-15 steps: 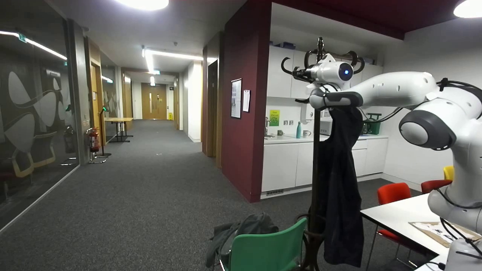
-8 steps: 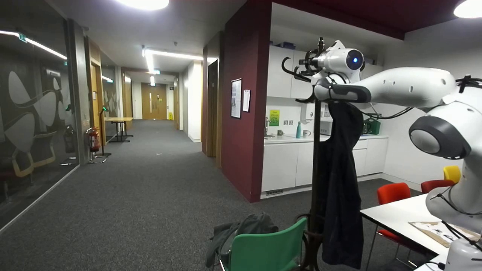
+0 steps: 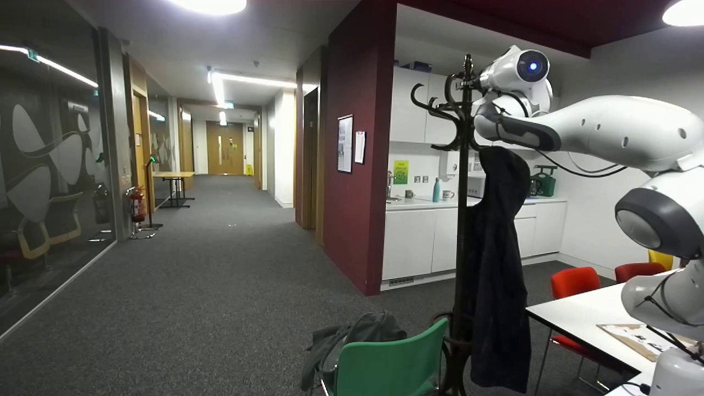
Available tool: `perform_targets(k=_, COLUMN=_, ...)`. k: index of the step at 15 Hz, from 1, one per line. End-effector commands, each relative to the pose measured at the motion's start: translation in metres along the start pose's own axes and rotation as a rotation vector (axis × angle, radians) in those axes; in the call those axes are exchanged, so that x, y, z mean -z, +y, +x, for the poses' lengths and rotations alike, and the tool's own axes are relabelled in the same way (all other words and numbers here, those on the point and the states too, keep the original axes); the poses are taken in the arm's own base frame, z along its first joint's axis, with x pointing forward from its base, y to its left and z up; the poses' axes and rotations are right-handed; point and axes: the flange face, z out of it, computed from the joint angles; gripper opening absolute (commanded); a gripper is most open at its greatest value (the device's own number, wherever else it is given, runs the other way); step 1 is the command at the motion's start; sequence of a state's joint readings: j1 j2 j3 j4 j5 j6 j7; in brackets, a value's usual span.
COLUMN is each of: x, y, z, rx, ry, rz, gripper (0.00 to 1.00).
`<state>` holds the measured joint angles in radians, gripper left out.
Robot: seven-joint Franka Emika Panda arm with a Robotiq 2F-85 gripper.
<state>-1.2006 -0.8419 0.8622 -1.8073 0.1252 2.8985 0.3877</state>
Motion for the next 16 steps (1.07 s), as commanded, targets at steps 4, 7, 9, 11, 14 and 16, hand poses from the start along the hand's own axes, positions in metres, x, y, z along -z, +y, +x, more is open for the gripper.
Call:
perform_targets(k=4, x=0.013, y=0.057, z=0.003, rx=-0.031, ry=-0.029, rz=-0.127, gripper=1.0)
perform_targets(k=7, x=0.01, y=0.087, z=-0.001, rx=-0.034, ry=-0.034, rz=-0.164, gripper=1.0)
perform_targets(k=9, x=0.009, y=0.102, z=-0.002, rx=-0.034, ry=-0.04, rz=-0.184, gripper=1.0)
perform_targets(k=11, x=0.011, y=0.112, z=-0.003, rx=-0.035, ry=-0.046, rz=-0.198, gripper=1.0)
perform_targets(k=14, x=0.016, y=0.117, z=-0.003, rx=-0.026, ry=-0.052, rz=-0.199, gripper=1.0)
perform_targets(k=16, x=0.019, y=0.122, z=-0.002, rx=-0.027, ry=-0.053, rz=-0.195, gripper=1.0)
